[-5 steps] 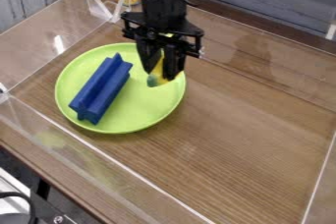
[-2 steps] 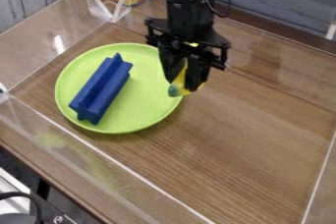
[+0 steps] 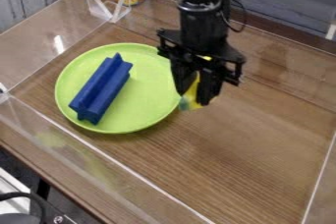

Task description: Remove the banana from inside the green plate and put it on the table

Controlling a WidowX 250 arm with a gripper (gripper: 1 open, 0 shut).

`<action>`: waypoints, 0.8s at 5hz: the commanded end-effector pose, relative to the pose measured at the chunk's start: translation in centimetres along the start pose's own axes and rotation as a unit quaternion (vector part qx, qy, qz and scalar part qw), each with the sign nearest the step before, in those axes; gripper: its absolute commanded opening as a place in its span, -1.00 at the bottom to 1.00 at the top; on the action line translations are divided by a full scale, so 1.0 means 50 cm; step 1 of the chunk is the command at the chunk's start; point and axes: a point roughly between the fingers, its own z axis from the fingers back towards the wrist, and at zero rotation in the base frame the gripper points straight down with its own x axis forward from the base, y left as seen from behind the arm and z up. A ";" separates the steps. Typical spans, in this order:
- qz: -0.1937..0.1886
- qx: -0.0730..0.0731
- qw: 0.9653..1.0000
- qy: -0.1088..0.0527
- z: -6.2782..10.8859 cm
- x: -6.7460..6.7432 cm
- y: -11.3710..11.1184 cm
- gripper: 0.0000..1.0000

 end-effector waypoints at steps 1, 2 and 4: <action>-0.007 -0.002 0.999 -0.031 0.017 0.005 -0.024 -1.00; -0.006 -0.004 0.999 -0.033 0.001 0.007 -0.044 -1.00; -0.006 -0.004 0.999 -0.033 -0.028 0.007 -0.060 -1.00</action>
